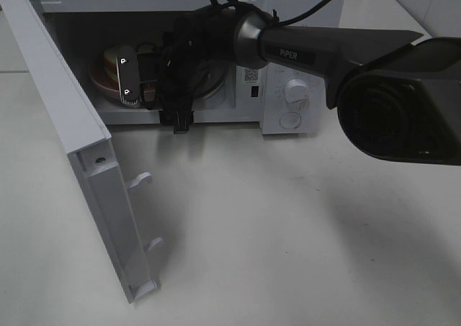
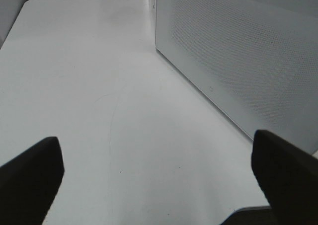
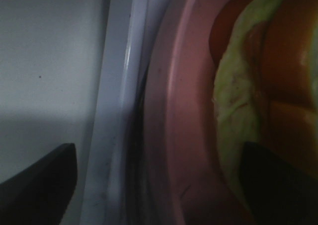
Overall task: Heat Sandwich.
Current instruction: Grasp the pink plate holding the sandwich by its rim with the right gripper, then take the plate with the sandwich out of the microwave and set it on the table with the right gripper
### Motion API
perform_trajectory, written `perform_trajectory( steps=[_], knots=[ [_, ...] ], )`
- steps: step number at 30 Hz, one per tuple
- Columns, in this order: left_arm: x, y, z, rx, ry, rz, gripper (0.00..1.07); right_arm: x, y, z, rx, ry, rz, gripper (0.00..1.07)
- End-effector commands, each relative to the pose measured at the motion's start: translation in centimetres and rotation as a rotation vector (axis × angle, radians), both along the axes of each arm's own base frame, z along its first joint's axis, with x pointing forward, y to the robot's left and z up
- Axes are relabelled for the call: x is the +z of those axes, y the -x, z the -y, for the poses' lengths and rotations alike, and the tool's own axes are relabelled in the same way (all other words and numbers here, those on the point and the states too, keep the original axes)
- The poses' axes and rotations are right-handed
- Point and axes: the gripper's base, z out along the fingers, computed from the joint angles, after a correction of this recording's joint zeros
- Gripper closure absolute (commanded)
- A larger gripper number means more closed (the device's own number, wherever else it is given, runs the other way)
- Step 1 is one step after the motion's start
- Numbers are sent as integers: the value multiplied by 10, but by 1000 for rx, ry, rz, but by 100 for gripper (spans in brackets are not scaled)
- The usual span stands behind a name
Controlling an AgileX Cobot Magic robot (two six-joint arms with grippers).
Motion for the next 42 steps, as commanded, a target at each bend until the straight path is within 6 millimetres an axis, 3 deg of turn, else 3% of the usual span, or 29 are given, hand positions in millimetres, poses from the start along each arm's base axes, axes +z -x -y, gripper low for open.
perform_trajectory(
  steps=[1,3,5,6,8,9,11,31,42],
  knots=[
    [0,1,1,4,13,8,10,3,-1,-2,1,-19,8,30],
    [0,1,1,4,13,8,10,3,-1,-2,1,-19,8,46],
    [0,1,1,4,13,8,10,3,0,-2,1,-18,7,52],
    [0,1,1,4,13,8,10,3,0,-2,1,-18,7,70],
    [0,1,1,4,13,8,10,3,0,-2,0,-17,5,89],
    [0,1,1,4,13,8,10,3,0,-2,0,-17,5,89],
    [0,1,1,4,13,8,10,3,0,-2,-2,-18,2,107],
    [0,1,1,4,13,8,10,8,5,1,14,9,-43,107],
    [0,1,1,4,13,8,10,4,22,19,159,162,11,107]
  ],
)
